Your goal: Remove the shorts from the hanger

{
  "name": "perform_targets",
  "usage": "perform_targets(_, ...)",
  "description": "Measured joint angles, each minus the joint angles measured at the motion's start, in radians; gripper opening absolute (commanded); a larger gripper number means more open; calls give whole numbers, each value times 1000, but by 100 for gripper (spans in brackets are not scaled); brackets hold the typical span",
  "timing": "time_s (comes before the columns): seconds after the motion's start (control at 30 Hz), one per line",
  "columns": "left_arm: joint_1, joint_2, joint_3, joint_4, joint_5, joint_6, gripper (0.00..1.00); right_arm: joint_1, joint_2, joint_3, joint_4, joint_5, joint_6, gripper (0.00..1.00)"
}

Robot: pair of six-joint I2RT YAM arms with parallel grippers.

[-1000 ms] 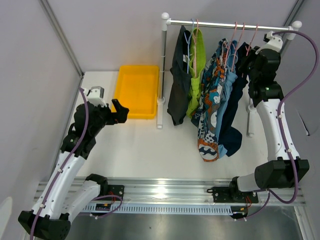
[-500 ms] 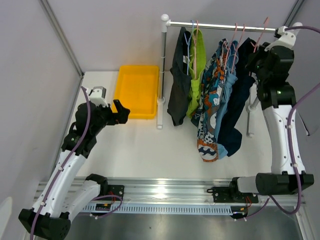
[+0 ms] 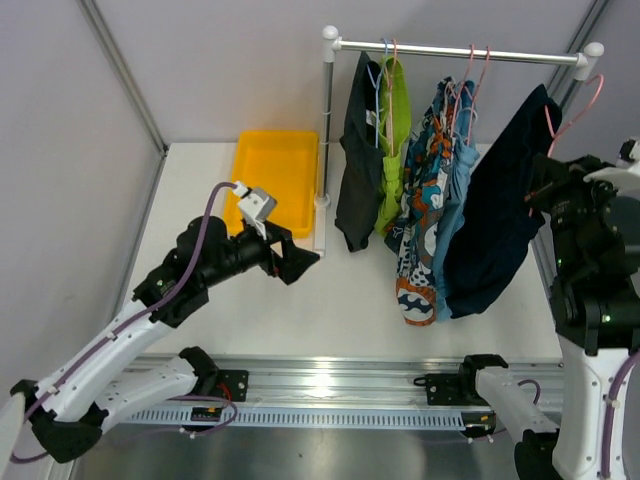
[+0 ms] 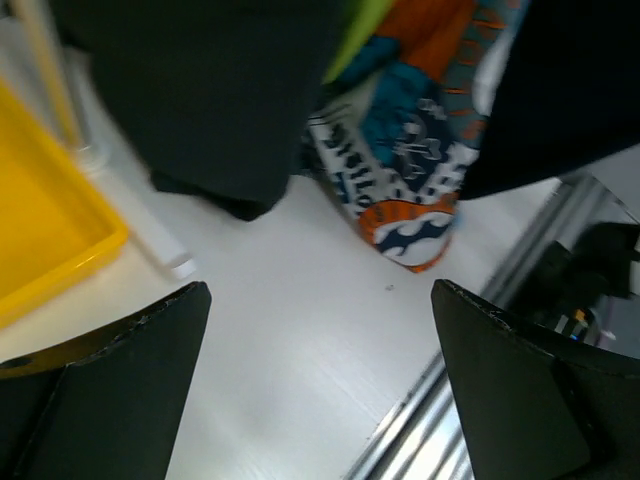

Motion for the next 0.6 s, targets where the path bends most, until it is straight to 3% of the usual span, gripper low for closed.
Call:
perform_targets(0.3, -473, 111, 44, 104, -86, 25, 99, 1, -76, -143, -53, -60, 82, 0)
perform_targets(0.43, -631, 254, 97, 157, -150, 46, 99, 4, -61, -165, -76, -86, 114, 0)
perform_targets(0.6, -770, 498, 277, 206, -250, 93, 99, 8, -56, -164, -90, -91, 153, 0)
